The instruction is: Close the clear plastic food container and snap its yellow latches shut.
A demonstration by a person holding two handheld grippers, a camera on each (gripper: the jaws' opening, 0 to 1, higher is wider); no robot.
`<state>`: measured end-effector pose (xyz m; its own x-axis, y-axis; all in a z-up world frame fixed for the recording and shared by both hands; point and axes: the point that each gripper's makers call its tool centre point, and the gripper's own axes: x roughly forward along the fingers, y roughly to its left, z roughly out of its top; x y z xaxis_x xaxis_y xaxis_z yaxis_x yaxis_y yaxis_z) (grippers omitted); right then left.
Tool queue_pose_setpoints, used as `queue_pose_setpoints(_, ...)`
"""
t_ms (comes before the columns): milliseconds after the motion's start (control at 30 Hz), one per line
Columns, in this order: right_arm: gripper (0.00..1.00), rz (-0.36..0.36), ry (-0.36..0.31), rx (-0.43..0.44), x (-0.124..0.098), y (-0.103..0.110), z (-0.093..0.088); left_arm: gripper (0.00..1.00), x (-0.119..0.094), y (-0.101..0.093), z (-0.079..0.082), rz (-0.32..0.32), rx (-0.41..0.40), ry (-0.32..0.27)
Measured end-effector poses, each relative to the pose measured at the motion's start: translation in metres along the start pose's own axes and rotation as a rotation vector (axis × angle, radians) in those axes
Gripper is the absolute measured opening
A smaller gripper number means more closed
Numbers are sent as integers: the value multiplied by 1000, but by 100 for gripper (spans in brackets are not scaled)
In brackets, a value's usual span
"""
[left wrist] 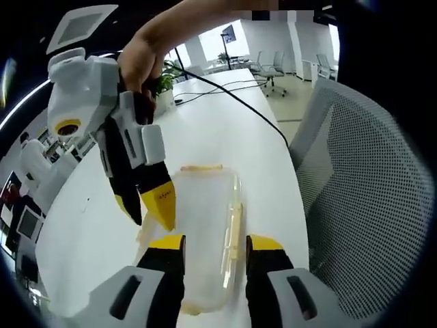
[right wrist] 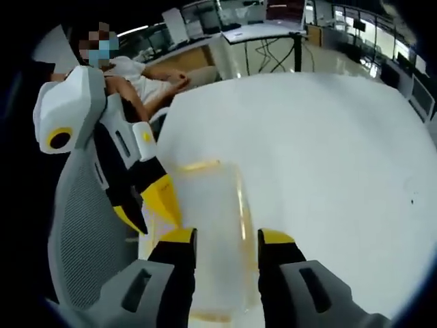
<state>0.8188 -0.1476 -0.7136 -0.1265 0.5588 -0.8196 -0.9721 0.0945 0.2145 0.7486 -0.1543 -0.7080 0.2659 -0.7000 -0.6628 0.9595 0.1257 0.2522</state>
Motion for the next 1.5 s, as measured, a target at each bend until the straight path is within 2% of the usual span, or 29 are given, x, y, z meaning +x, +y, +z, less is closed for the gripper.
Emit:
queue_pose_setpoints(333,39,-56,-15,-21,-19,0,-7,35,-17,9,-9,47,-125,1)
queue_pose_setpoints(800,45,-114,-32,-17,-38,9,-26,43,-36,27,-23,107,-226,6)
queue_pose_setpoints(1067,50,-158,-66,9,-46,15,-35,50,-45,33,-30,141,-273,-1)
queue_pose_setpoints(1500,59,-261,-170,84,-57,24,-54,61,-52,35,-38,184,-329,-2)
